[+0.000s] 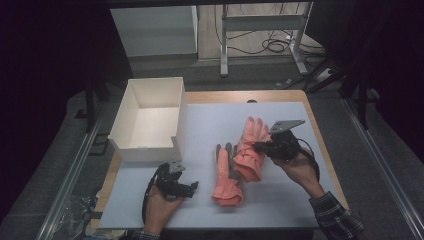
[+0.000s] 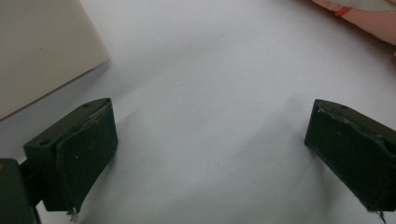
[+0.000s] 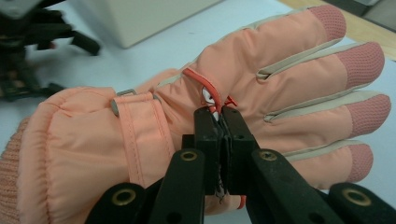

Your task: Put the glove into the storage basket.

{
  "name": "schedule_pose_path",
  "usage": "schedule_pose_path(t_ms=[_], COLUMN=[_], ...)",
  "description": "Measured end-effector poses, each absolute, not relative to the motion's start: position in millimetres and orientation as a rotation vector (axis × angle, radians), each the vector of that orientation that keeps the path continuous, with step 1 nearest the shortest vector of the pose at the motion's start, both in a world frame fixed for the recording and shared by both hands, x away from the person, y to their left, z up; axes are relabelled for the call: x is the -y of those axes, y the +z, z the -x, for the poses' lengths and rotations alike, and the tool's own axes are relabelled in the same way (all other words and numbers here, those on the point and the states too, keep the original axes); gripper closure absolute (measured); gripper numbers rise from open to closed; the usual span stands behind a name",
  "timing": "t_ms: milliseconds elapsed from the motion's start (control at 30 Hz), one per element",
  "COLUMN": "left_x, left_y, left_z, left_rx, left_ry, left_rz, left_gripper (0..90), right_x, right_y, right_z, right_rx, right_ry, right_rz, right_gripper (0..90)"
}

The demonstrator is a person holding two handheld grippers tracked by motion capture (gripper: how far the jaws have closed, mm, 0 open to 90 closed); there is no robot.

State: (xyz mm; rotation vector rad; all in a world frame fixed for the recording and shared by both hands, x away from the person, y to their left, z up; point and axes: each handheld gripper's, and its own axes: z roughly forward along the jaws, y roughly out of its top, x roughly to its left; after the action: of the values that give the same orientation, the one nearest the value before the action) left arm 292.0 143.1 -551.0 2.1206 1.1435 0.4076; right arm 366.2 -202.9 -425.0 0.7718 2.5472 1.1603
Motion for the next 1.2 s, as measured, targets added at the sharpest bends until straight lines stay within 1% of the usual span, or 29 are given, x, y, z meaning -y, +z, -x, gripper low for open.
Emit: schedule_pose_path(t_ms=[267, 467, 733, 867, 933, 1100, 1167, 1200], left_x=[-143.1, -143.1, -143.0, -142.9, -143.1, -143.0, -143.0, -143.0], left_y=[-550.9, -551.0, -551.0, -551.1, -551.1, -551.2, -551.2, -551.1], left_z=[-291.9, -291.9, -291.9, -291.9, -292.0, -291.9, -292.0, -292.0], left_rx=[-1.145, -1.146, -1.146, -1.145, -1.143, -1.143, -1.143, -1.143], left_ry=[0.405, 0.406, 0.406, 0.407, 0.410, 0.410, 0.410, 0.410], left_rz=[-2.121, -2.120, -2.120, -2.120, -2.122, -2.122, -2.121, -2.122], left_gripper=[2.3, 2.3, 2.3, 2.3, 2.3, 2.3, 2.3, 2.3], right_x=[162.3, 143.9, 132.9, 132.2, 130.3, 129.9, 131.8, 132.9], right_y=[-428.4, -434.8, -453.9, -459.0, -469.2, -477.7, -478.0, -477.3], right_z=[-344.8, -334.8, -336.8, -339.0, -340.9, -342.2, -342.3, -342.2], right_rx=[-2.648, -2.699, -2.723, -2.727, -2.738, -2.737, -2.735, -2.734], right_ry=[1.163, 1.133, 1.038, 1.024, 1.006, 1.013, 1.033, 1.047], right_rz=[-0.634, -0.576, -0.565, -0.588, -0.606, -0.621, -0.621, -0.620], right_gripper=[86.1, 86.1, 86.0, 86.0, 86.1, 86.1, 85.0, 82.9])
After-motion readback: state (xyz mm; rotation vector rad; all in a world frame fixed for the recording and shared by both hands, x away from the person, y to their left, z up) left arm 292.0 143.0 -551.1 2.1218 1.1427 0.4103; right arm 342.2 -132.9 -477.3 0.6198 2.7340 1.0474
